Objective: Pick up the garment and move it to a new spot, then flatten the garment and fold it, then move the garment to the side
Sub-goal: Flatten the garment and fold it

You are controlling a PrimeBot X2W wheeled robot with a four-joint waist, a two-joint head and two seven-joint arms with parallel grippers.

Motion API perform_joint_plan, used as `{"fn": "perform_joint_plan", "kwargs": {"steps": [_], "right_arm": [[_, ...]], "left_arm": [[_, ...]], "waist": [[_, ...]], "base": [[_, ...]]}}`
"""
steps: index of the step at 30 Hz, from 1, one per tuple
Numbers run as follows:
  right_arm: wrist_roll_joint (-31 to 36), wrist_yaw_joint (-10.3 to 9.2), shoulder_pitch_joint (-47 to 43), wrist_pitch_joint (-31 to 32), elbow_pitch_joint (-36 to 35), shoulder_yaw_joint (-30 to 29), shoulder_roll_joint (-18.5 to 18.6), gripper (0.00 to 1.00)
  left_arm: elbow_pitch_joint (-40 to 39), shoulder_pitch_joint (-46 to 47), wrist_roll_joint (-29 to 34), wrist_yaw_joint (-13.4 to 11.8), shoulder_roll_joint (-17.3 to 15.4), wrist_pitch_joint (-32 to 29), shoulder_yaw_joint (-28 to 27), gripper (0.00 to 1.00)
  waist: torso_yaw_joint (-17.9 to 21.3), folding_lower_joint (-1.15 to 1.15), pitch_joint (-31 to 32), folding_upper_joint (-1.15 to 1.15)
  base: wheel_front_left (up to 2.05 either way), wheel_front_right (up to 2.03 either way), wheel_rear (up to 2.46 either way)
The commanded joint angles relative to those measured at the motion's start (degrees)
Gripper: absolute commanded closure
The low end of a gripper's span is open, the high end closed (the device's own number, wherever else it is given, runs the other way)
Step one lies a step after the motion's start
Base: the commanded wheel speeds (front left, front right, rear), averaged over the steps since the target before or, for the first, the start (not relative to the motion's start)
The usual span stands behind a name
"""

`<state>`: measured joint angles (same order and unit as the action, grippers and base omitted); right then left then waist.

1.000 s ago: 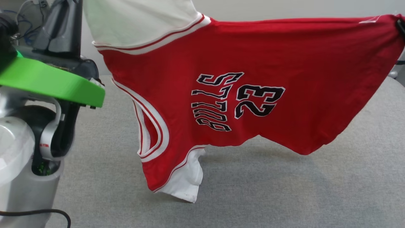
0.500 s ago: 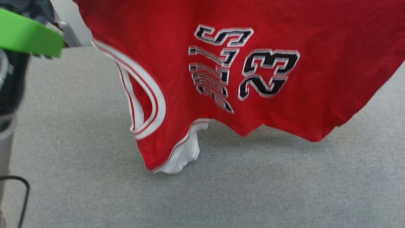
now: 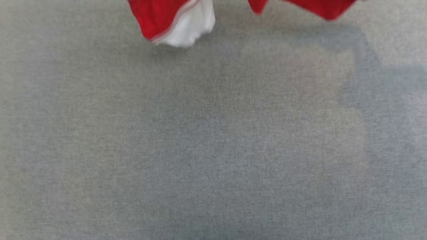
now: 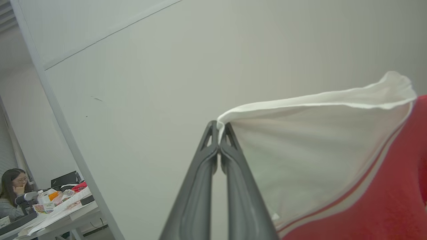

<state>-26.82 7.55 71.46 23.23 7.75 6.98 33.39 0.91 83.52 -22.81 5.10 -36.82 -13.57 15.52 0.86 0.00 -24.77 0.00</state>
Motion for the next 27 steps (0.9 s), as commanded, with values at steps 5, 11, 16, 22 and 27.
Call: {"fn": "perform_joint_plan", "kwargs": {"steps": [5, 11, 16, 22, 27], "right_arm": [[3.64, -0.06, 10.76, -5.79, 10.25, 2.3, -3.15, 1.0], [8.41, -0.06, 21.81, -14.13, 22.23, 2.67, -7.82, 1.0], [11.42, -0.06, 27.98, -20.86, 31.02, 1.4, -10.85, 1.0], [12.79, -0.06, 29.98, -27.02, 37.87, 1.8, -13.14, 1.0], [11.73, -0.06, 27.43, -31.24, 41.08, 3.55, -13.79, 1.0]], "left_arm": [[11.52, 13.45, 3.52, 1.44, 1.13, 3.98, 3.51, 1.0], [24.28, 26.67, 7.73, 1.94, 3.7, 13.03, 6.93, 1.0], [33.73, 33.51, 10.61, 1.97, 5.42, 22.39, 8.68, 1.0], [41.63, 33.92, 9.99, 2.16, 7.43, 27.59, 10.06, 1.0], [41.92, 26.91, 7.86, 2.27, 9.09, 28.5, 10.46, 1.0]], "waist": [[1.55, 0.0, -12.63, 0.0], [2.27, 0.0, -16.53, 0.0], [2.24, 0.0, -18.34, 0.0], [1.49, 0.0, -19.36, 0.0], [0.45, 0.0, -18.99, 0.0]], "base": [[0.0, 0.0, 0.0], [0.0, 0.0, 0.0], [0.0, 0.0, 0.0], [0.0, 0.0, 0.0], [0.0, 0.0, 0.0]]}}
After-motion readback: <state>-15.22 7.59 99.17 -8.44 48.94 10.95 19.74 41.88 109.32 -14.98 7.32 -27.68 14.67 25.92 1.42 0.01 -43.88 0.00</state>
